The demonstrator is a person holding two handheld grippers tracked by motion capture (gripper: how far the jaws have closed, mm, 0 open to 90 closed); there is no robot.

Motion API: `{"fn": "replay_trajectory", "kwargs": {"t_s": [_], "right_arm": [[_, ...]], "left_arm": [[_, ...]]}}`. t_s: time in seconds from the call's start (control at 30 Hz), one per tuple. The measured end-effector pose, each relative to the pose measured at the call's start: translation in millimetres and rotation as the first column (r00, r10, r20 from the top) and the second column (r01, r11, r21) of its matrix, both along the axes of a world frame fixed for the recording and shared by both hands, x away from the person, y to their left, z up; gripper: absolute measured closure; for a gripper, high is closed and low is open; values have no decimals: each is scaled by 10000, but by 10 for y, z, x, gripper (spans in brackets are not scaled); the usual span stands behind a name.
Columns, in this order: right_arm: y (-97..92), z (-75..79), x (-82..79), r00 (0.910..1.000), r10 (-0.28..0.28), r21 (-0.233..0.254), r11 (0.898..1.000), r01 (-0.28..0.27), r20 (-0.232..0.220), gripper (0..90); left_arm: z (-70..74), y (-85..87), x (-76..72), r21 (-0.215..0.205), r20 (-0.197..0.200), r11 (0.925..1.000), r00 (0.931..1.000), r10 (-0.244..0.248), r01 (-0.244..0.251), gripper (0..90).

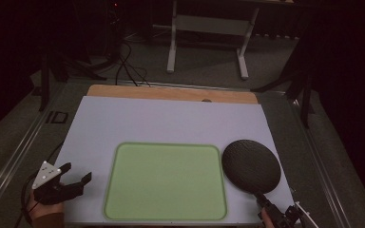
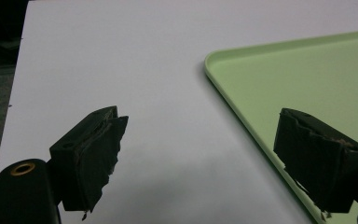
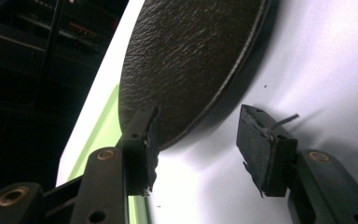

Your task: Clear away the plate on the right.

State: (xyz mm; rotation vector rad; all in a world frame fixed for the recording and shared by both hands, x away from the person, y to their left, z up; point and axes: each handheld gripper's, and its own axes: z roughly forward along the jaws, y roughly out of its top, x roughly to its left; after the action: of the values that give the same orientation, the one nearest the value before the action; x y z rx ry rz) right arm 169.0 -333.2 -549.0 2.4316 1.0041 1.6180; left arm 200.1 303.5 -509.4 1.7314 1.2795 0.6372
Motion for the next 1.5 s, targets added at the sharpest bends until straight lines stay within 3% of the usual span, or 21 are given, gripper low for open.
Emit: {"fn": "replay_trajectory", "kwargs": {"t_s": [0.17,0.33,0.53,0.73,1.17,1.2,1.33,1.5], "right_arm": [[34,-43,21,9993,-324,81,9994,322,172,527],[48,-98,47,9966,-696,592,9960,669,437,554],[63,-135,82,9907,-1211,857,9896,1156,621,591],[73,-162,156,9880,-1347,1138,9855,1256,761,631],[96,-210,232,9852,-1637,1548,9759,1540,514,717],[83,-231,234,9840,-1737,1696,9717,1647,397,783],[70,-244,235,9837,-1762,1911,9673,1665,352,792],[60,-247,233,9809,-1933,2430,9526,1830,190,811]], "left_arm": [[-3,0,2,-15,-13,10000,10000,16,-16,149],[-5,0,2,-32,-6,10000,10000,21,-21,149],[-6,1,5,-14,-23,10000,10000,2,-2,149],[-6,1,5,-9,-20,10000,10000,3,-3,149],[-6,-3,9,-7,-27,10000,10000,-33,33,149],[-6,-3,10,-9,-36,10000,10000,-31,31,149],[-7,-2,12,-6,-45,10000,10000,-30,30,149],[-6,-2,11,-27,-30,10000,10000,-18,18,149]]}}
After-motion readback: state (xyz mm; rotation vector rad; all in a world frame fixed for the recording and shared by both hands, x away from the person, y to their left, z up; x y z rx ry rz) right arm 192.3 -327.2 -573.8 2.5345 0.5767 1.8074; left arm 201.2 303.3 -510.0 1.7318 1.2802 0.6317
